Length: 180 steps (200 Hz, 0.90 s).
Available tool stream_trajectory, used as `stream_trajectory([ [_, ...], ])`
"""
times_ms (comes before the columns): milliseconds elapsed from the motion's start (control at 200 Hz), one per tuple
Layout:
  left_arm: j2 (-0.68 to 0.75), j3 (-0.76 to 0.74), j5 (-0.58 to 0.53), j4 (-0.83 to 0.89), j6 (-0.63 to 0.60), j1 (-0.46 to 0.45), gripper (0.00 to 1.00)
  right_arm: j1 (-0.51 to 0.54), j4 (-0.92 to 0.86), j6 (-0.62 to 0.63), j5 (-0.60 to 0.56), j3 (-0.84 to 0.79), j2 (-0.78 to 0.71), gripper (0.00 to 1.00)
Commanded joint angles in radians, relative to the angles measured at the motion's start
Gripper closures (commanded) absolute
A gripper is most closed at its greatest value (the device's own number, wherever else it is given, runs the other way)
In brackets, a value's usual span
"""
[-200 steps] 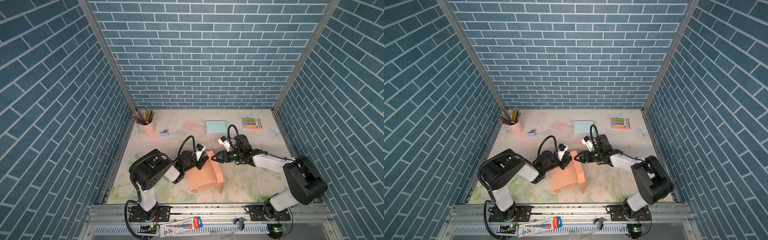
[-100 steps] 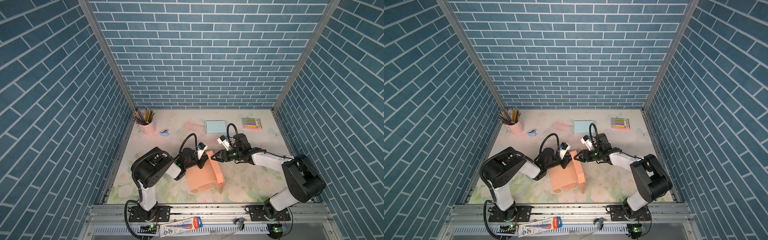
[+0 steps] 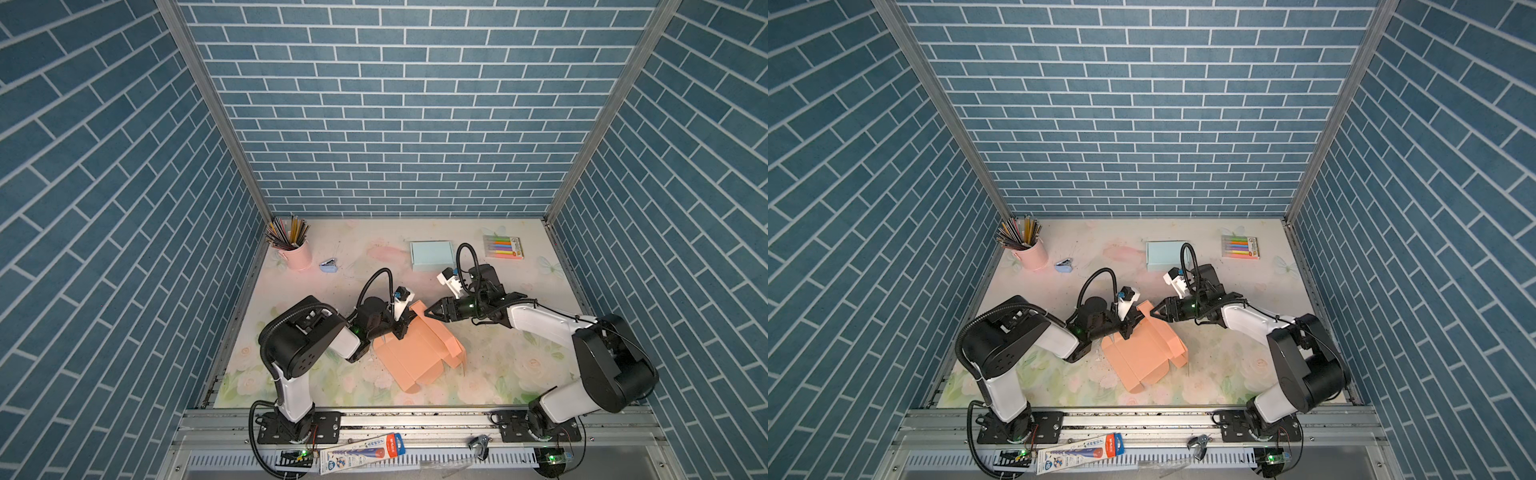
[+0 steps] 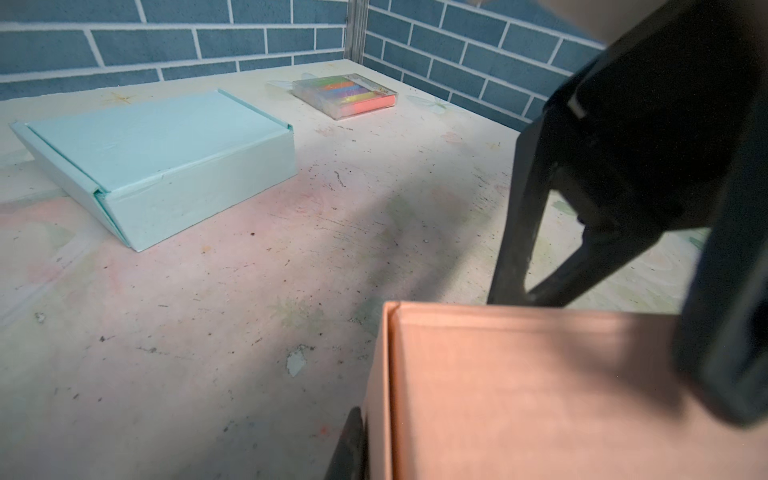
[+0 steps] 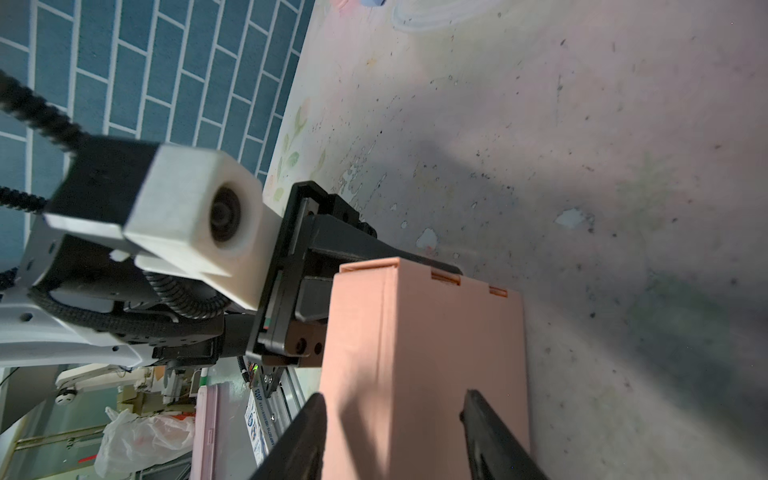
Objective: Fold the paper box
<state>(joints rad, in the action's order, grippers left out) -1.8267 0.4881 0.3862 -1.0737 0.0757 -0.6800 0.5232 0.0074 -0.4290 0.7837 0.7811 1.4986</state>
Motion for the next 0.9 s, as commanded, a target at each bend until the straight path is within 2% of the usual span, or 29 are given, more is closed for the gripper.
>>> stream_trajectory([
  [0,0.042,-0.021,-0.019,0.000,0.014,0.003,0.87,-0.003,-0.113,0.077,-0.099,0.064,-0.100,0.45],
  [210,0.084,-0.034,-0.089,0.023,0.093,0.011,0.87,-0.003,-0.244,0.110,-0.230,0.129,-0.239,0.43],
  [360,0.135,-0.017,-0.158,0.119,0.203,0.018,0.87,-0.003,-0.266,0.102,-0.318,0.132,-0.333,0.40],
  [535,0.180,0.017,-0.186,0.226,0.321,0.017,0.87,-0.003,-0.293,0.102,-0.388,0.151,-0.388,0.39],
  [700,0.230,0.058,-0.220,0.353,0.380,0.019,0.87,-0.001,-0.301,0.102,-0.409,0.160,-0.412,0.43],
  [895,0.281,0.090,-0.277,0.481,0.455,0.022,0.88,0.003,-0.331,0.116,-0.443,0.168,-0.435,0.55],
])
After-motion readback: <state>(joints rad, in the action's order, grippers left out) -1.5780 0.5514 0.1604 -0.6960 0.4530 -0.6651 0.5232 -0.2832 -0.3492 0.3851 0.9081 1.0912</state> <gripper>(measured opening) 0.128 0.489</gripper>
